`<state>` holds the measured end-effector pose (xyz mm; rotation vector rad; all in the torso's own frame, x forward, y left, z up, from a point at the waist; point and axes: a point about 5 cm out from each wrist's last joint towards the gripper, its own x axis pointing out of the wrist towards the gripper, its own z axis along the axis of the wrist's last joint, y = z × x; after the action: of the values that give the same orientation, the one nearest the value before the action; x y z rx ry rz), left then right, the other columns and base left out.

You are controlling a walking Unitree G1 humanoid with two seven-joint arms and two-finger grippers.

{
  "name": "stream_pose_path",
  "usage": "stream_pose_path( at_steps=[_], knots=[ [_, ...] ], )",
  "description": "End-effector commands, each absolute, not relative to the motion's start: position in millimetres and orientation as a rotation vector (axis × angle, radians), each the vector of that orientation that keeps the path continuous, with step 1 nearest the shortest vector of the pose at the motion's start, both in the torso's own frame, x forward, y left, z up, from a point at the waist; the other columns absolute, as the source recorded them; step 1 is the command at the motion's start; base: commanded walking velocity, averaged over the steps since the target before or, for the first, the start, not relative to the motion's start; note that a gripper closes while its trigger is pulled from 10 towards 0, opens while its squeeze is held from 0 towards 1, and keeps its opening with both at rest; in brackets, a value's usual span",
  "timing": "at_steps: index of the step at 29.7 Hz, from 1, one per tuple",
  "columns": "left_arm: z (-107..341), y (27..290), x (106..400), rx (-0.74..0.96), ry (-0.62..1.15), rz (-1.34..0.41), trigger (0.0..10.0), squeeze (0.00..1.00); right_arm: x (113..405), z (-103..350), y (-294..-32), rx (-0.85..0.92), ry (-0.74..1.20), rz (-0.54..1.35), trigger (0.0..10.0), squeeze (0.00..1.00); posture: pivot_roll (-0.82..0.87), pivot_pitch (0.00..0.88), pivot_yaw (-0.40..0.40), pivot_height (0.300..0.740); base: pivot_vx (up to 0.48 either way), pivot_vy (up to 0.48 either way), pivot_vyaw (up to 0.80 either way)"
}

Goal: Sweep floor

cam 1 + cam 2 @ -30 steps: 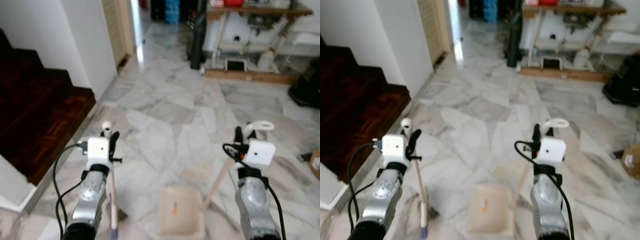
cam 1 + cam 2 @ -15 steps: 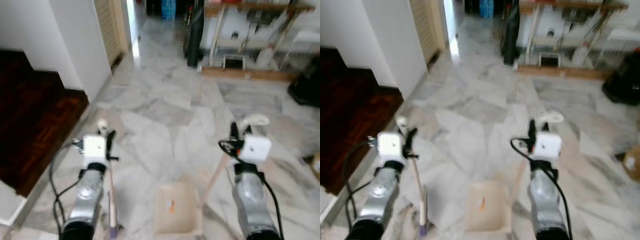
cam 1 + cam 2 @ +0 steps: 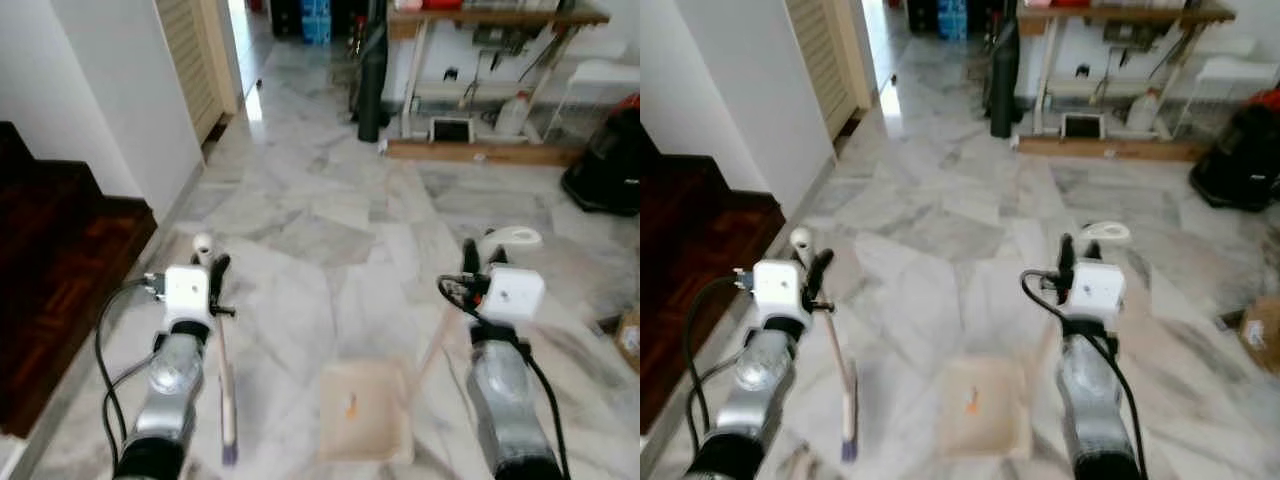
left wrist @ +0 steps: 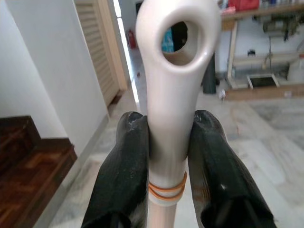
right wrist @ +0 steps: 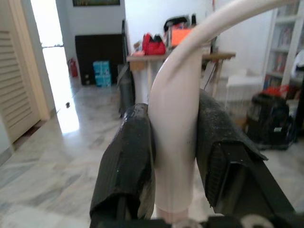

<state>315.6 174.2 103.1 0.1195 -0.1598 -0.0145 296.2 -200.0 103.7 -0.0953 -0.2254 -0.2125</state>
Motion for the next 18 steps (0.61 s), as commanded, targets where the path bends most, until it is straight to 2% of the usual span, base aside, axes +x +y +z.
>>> stream_pose_path(
  at_steps=[1,18],
  knots=[
    [111.5,180.9,318.4,0.129,-0.194,-0.013,10.0,0.00,302.3,117.2,-190.8,-0.088,-0.285,-0.192,10.0,0.00,-0.13,0.000,0.056,0.740,0.349,0.000,0.00],
    [113.8,180.6,321.3,0.137,-0.192,-0.036,10.0,0.00,303.3,117.8,-187.3,-0.076,-0.290,-0.198,10.0,0.00,-0.10,0.000,0.080,0.740,0.346,0.000,0.00]
  ],
)
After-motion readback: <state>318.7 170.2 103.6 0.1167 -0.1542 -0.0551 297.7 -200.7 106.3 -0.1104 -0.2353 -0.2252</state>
